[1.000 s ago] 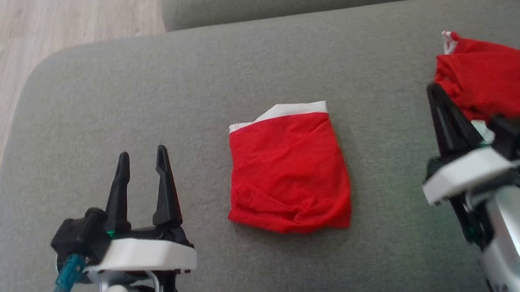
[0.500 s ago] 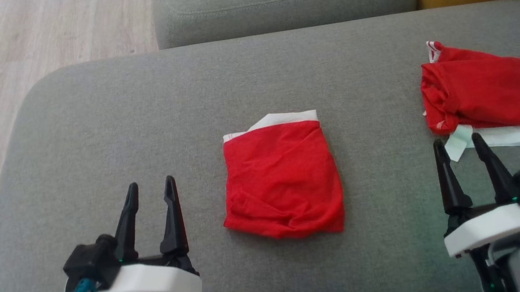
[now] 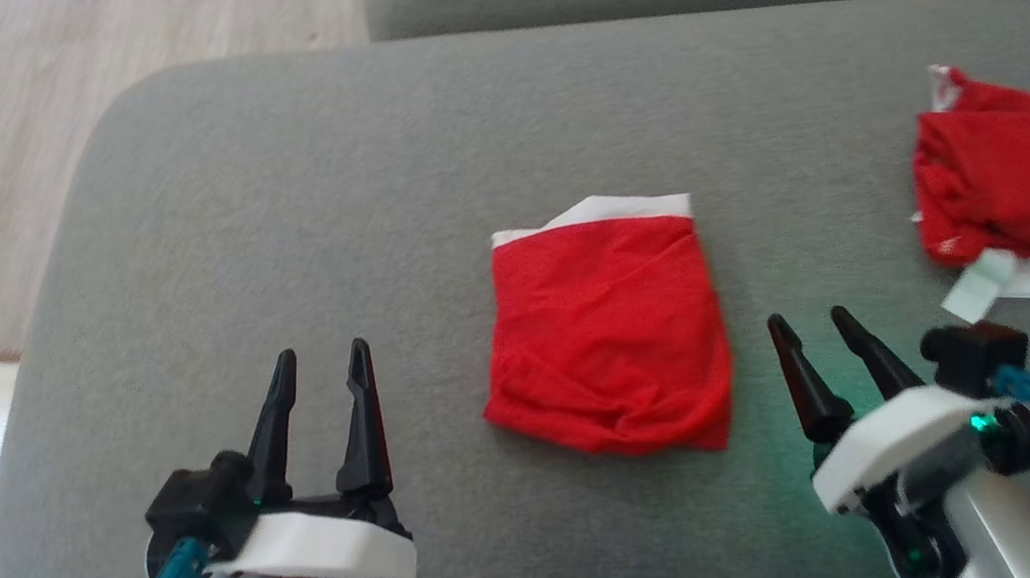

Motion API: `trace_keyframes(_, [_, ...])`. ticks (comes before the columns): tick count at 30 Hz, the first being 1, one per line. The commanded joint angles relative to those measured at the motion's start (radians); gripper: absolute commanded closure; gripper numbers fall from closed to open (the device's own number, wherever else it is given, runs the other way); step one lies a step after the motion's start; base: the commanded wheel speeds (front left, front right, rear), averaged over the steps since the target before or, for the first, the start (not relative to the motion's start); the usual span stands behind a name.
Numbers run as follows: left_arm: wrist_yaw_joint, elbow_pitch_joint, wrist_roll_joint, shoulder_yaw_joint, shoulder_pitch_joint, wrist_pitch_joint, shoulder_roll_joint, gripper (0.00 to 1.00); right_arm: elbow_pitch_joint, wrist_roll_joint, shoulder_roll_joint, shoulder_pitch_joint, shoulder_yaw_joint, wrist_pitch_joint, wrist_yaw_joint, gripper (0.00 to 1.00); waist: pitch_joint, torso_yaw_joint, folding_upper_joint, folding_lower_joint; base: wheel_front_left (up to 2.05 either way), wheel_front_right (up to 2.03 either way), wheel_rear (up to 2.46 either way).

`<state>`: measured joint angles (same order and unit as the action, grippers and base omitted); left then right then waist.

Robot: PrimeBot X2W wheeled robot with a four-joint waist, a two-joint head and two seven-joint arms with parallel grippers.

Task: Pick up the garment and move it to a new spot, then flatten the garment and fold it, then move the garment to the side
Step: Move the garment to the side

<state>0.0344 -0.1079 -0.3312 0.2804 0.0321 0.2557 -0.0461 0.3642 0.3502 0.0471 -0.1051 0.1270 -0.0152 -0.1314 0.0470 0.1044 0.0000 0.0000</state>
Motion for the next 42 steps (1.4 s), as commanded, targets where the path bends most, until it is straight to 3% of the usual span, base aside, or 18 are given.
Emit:
trace_keyframes(1, [-0.003,0.024,0.003,-0.024,0.054,0.006,-0.004,0.0,-0.005,0.025,0.003,-0.066,0.03,0.004,0.001,0.0,0.027,0.033,0.0,0.0,0.0,0.0,0.0])
trace_keyframes(12, [-0.008,0.011,-0.004,-0.016,0.094,0.006,-0.004,0.0,0.272,0.126,0.003,-0.24,0.094,0.014,0.001,0.0,0.091,0.125,0.0,0.0,0.0,0.0,0.0])
trace_keyframes(18, [-0.006,0.013,-0.004,-0.026,0.101,0.006,-0.004,0.0,0.408,0.058,0.003,-0.311,0.144,-0.017,0.001,0.0,0.111,0.125,0.0,0.0,0.0,0.0,0.0])
trace_keyframes(19, [-0.007,0.012,-0.003,-0.027,0.102,0.006,-0.004,0.0,0.426,0.047,0.003,-0.319,0.154,-0.022,0.001,0.15,0.113,0.121,0.0,0.0,0.0,0.0,0.0])
trace_keyframes(20, [-0.009,0.011,-0.001,-0.028,0.104,0.006,-0.004,0.0,0.441,0.041,0.003,-0.328,0.164,-0.03,0.001,1.0,0.115,0.118,0.0,0.0,0.0,0.0,0.0])
trace_keyframes(26, [-0.009,0.013,0.004,-0.033,0.117,0.006,-0.004,0.0,0.486,-0.022,0.003,-0.38,0.169,-0.093,0.001,1.0,0.116,0.084,0.0,0.0,0.0,0.0,0.0])
trace_keyframes(34, [-0.011,0.027,0.001,-0.043,0.12,0.006,-0.004,0.0,0.433,-0.324,0.011,-0.46,0.084,-0.144,0.001,1.0,0.113,-0.008,0.0,0.0,0.0,0.0,0.0])
trace_keyframes(38, [-0.009,0.032,-0.002,-0.04,0.124,0.006,-0.004,0.0,0.32,-0.42,0.082,-0.474,0.077,-0.111,0.001,1.0,0.115,-0.058,0.0,0.0,0.0,0.0,0.0])
trace_keyframes(42, [-0.008,0.04,-0.003,-0.044,0.13,0.006,-0.004,0.0,0.198,-0.406,0.196,-0.471,0.11,-0.032,0.001,1.0,0.128,-0.105,0.0,0.0,0.0,0.0,0.0])
